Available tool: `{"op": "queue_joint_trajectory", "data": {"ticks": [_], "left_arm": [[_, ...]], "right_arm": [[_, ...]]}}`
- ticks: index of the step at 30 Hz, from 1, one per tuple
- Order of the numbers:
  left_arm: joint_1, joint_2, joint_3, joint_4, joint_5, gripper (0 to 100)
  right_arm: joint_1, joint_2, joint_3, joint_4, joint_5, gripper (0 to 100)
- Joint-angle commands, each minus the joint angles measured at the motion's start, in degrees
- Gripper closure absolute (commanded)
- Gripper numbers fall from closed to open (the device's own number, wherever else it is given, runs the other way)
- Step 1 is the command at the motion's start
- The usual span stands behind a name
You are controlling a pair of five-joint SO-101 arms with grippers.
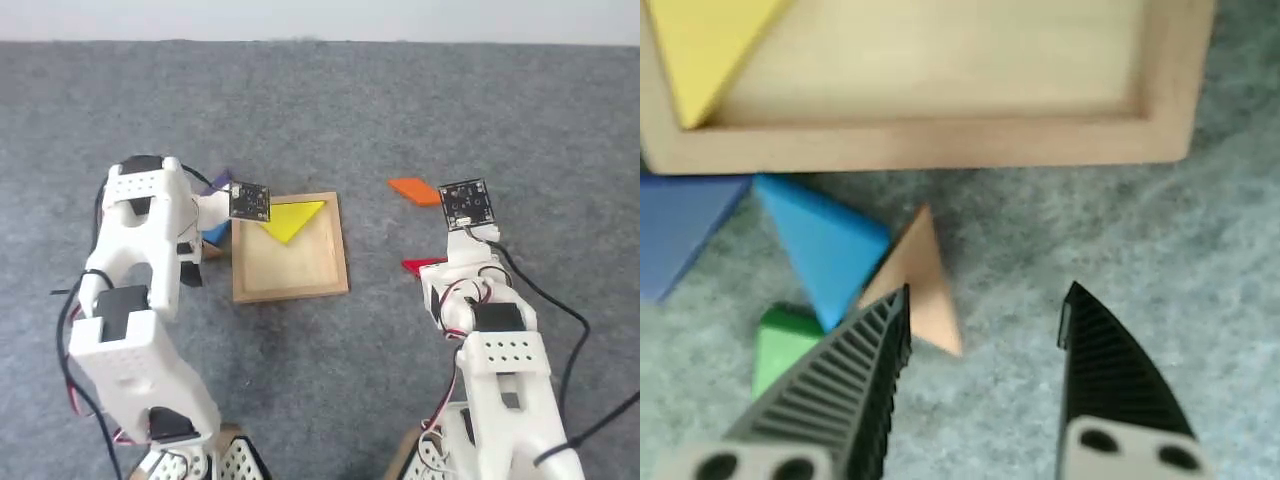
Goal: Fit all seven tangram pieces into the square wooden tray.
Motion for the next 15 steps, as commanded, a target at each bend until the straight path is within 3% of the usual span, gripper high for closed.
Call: {"op": "queue_joint_trajectory", "data": {"ticks": [1,10,15], "left_arm": [[-0.1,-0.5,-3.6,-0.6,3.6,76],[-0.2,3.4,-5.1,-4.7,4.5,76],[-0.4,8.7,-13.1,0.9,7.4,76]], "right_arm": [[-0.2,-2.2,-0.4,-1.2,-0.1,98.9],[-0.2,-2.2,-0.4,-1.2,-0.1,98.9],[-0.2,-2.4,-0.4,-1.2,-0.1,98.9]]}}
